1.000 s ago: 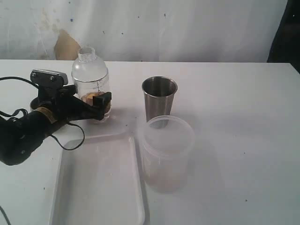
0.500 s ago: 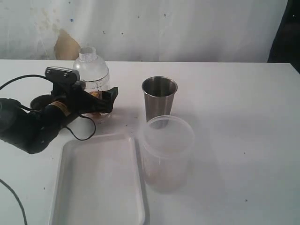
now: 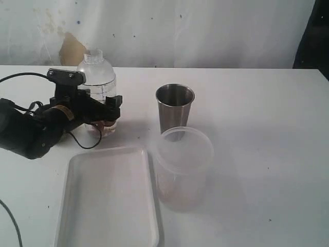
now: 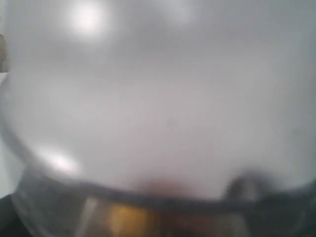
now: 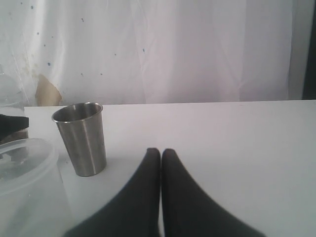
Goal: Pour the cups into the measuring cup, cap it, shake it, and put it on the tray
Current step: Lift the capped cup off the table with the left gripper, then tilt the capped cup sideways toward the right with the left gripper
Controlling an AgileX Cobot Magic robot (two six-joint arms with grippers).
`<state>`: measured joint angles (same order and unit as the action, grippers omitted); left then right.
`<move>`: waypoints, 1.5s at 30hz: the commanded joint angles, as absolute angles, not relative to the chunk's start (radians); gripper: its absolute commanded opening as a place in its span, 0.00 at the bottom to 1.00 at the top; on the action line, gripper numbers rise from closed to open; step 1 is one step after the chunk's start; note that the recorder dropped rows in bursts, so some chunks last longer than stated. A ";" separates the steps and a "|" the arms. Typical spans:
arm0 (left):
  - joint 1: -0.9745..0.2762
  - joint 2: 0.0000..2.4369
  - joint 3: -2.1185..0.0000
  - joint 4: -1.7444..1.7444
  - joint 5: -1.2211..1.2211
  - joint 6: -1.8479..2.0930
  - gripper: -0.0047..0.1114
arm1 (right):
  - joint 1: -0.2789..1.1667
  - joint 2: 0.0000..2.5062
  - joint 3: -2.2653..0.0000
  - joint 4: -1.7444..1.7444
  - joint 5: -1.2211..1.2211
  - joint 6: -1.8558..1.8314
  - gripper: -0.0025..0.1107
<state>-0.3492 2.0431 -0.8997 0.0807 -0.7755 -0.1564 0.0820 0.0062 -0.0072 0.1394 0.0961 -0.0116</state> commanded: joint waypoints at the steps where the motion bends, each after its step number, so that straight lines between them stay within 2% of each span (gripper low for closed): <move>1: -0.350 1.876 -0.861 0.060 -0.735 -0.123 0.04 | 0.089 0.000 0.000 0.138 0.089 -0.008 0.02; 5: -0.350 1.742 -0.795 0.000 -0.705 -0.149 0.04 | 0.089 0.000 0.000 0.138 0.089 -0.008 0.02; 7: -0.350 1.701 -0.770 0.132 -0.713 -0.162 0.04 | 0.089 0.000 0.000 0.138 0.089 -0.008 0.02; 9: -0.350 1.654 -0.747 0.407 -0.706 -0.162 0.04 | 0.089 0.000 0.000 0.138 0.089 -0.008 0.02; 11: -0.350 1.605 -0.723 0.464 -0.696 -0.169 0.04 | 0.089 0.000 0.000 0.138 0.089 -0.008 0.02; 15: -0.350 1.529 -0.684 -0.125 -0.614 -0.046 0.04 | 0.089 0.000 0.000 0.138 0.089 -0.008 0.02; 17: -0.352 1.502 -0.659 -0.309 -0.609 -0.016 0.04 | 0.089 0.000 0.000 0.138 0.089 -0.008 0.02; 19: -0.352 1.484 -0.636 -0.114 -0.611 -0.085 0.04 | 0.089 0.000 0.000 0.138 0.089 -0.008 0.02; 22: -0.352 1.454 -0.621 0.576 -0.611 -0.228 0.04 | 0.089 0.000 0.000 0.138 0.089 -0.008 0.02; 23: -0.352 1.448 -0.619 0.613 -0.605 -0.267 0.04 | 0.089 0.000 0.000 0.138 0.089 -0.008 0.02; 28: -0.321 1.442 -0.619 -0.125 -0.523 -0.210 0.04 | 0.089 0.000 0.000 0.138 0.089 -0.008 0.02; 29: -0.324 1.442 -0.619 -0.167 -0.523 -0.215 0.04 | 0.089 0.000 0.000 0.138 0.089 -0.008 0.02; 30: -0.335 1.442 -0.619 -0.110 -0.523 -0.230 0.04 | 0.089 0.000 0.000 0.138 0.089 -0.008 0.02; 34: -0.382 1.438 -0.619 0.602 -0.583 -0.273 0.04 | 0.089 0.000 0.000 0.138 0.089 -0.008 0.02; 35: -0.382 1.438 -0.619 0.674 -0.585 -0.294 0.04 | 0.089 0.000 0.000 0.138 0.089 -0.008 0.02; 39: -0.356 1.438 -0.619 0.116 -0.544 -0.259 0.04 | 0.089 0.000 0.000 0.138 0.089 -0.008 0.02; 41: -0.351 1.438 -0.619 -0.020 -0.539 -0.318 0.04 | 0.089 0.000 0.000 0.138 0.089 -0.008 0.02; 43: -0.351 1.438 -0.619 0.146 -0.574 -0.401 0.04 | 0.089 0.000 0.000 0.138 0.089 -0.008 0.02; 45: -0.351 1.434 -0.619 0.542 -0.661 -0.423 0.04 | 0.089 0.000 0.000 0.138 0.089 -0.008 0.02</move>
